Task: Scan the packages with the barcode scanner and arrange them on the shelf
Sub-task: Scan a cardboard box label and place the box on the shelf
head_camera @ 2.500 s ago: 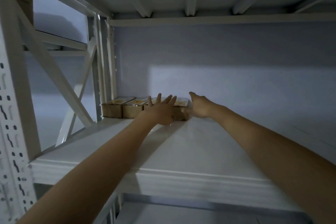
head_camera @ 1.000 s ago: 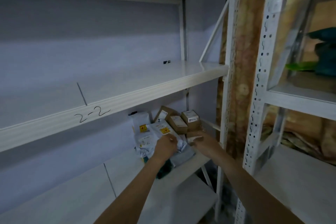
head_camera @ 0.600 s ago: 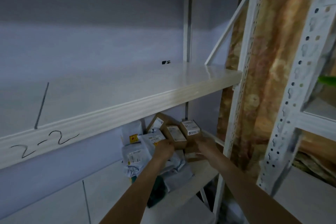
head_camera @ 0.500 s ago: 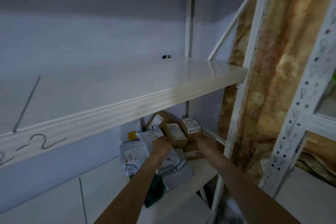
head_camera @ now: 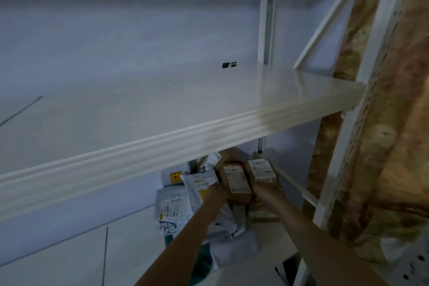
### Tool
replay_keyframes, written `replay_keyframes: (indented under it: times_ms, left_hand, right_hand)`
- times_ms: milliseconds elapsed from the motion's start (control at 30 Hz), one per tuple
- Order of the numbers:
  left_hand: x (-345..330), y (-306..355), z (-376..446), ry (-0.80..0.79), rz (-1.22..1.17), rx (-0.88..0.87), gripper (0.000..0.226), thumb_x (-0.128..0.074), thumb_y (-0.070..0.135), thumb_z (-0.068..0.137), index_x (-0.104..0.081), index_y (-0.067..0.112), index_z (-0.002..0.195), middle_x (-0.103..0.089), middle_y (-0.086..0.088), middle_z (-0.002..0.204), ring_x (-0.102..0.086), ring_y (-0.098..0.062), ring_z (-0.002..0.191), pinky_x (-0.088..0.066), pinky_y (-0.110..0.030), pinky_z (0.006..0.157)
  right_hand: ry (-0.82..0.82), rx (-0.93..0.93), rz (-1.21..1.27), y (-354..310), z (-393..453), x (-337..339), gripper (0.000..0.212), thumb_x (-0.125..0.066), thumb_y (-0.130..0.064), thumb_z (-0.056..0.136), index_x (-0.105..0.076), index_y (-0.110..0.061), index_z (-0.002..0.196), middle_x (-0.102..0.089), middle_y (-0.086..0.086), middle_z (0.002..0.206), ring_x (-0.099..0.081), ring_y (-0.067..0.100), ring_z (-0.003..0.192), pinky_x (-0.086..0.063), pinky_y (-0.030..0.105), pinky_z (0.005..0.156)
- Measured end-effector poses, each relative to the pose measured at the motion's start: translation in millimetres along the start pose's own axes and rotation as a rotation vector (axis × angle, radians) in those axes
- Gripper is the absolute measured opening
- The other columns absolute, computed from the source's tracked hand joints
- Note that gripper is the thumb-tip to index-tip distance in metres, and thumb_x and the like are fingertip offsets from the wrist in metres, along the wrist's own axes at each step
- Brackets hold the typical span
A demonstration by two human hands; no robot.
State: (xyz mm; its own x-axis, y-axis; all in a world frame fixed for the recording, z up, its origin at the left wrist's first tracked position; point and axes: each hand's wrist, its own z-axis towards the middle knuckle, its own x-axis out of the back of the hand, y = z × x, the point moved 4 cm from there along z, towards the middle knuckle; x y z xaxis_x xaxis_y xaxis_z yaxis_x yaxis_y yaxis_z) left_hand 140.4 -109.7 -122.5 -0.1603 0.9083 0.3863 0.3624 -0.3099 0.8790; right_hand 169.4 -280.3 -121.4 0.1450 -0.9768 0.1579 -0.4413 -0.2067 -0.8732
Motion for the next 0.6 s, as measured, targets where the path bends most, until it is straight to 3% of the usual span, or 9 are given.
replay_keyframes:
  times_ms: [67, 167, 267, 333, 467, 600]
  left_hand:
    - [-7, 6, 4, 0.021, -0.047, 0.024, 0.029, -0.047, 0.01, 0.096, -0.065, -0.003, 0.115, -0.067, -0.023, 0.109, -0.058, -0.021, 0.076, -0.047, -0.027, 0.065]
    - [-18, 7, 12, 0.026, -0.036, 0.052, 0.031, -0.045, 0.015, 0.097, -0.065, -0.003, 0.111, -0.068, -0.016, 0.098, -0.06, -0.021, 0.077, -0.046, -0.024, 0.061]
    - [-24, 7, 17, 0.022, -0.065, 0.076, 0.034, -0.046, 0.016, 0.098, -0.064, -0.007, 0.115, -0.066, -0.026, 0.114, -0.06, -0.029, 0.089, -0.046, -0.032, 0.072]
    - [-26, 9, 17, 0.033, -0.039, 0.059, 0.034, -0.046, 0.015, 0.099, -0.063, -0.006, 0.119, -0.065, -0.024, 0.12, -0.063, -0.033, 0.102, -0.052, -0.037, 0.082]
    - [-26, 21, 15, 0.042, 0.037, -0.147, 0.034, -0.046, 0.016, 0.099, -0.064, -0.002, 0.121, -0.066, -0.02, 0.122, -0.063, -0.032, 0.111, -0.053, -0.042, 0.096]
    - [-21, 33, 10, 0.121, 0.057, -0.275, 0.029, -0.047, 0.016, 0.098, -0.062, 0.001, 0.119, -0.068, -0.017, 0.118, -0.064, -0.032, 0.107, -0.054, -0.042, 0.092]
  right_hand:
    - [-0.072, -0.049, -0.052, 5, 9, 1, 0.049, -0.049, -0.047, 0.101, -0.054, -0.009, 0.133, -0.064, 0.017, 0.123, -0.064, 0.033, 0.109, -0.057, 0.039, 0.086]
    - [-0.123, -0.04, -0.046, 7, 25, 4, 0.054, -0.054, -0.05, 0.098, -0.056, -0.009, 0.133, -0.066, 0.018, 0.119, -0.065, 0.034, 0.105, -0.058, 0.042, 0.087]
    - [-0.15, -0.052, -0.037, 11, 32, 3, 0.055, -0.056, -0.051, 0.096, -0.056, -0.009, 0.132, -0.066, 0.019, 0.117, -0.066, 0.035, 0.104, -0.059, 0.045, 0.089]
    - [-0.144, -0.068, -0.006, 11, 34, 3, 0.058, -0.056, -0.052, 0.096, -0.053, -0.008, 0.134, -0.064, 0.021, 0.119, -0.065, 0.037, 0.104, -0.059, 0.044, 0.086]
    - [-0.076, -0.072, 0.038, 7, 38, 3, 0.052, -0.053, -0.046, 0.1, -0.051, -0.007, 0.135, -0.064, 0.02, 0.12, -0.067, 0.033, 0.096, -0.058, 0.039, 0.078]
    - [-0.078, -0.033, 0.133, -1, 37, -1, 0.041, -0.049, -0.042, 0.102, -0.052, -0.012, 0.13, -0.062, 0.017, 0.124, -0.067, 0.03, 0.093, -0.058, 0.037, 0.077]
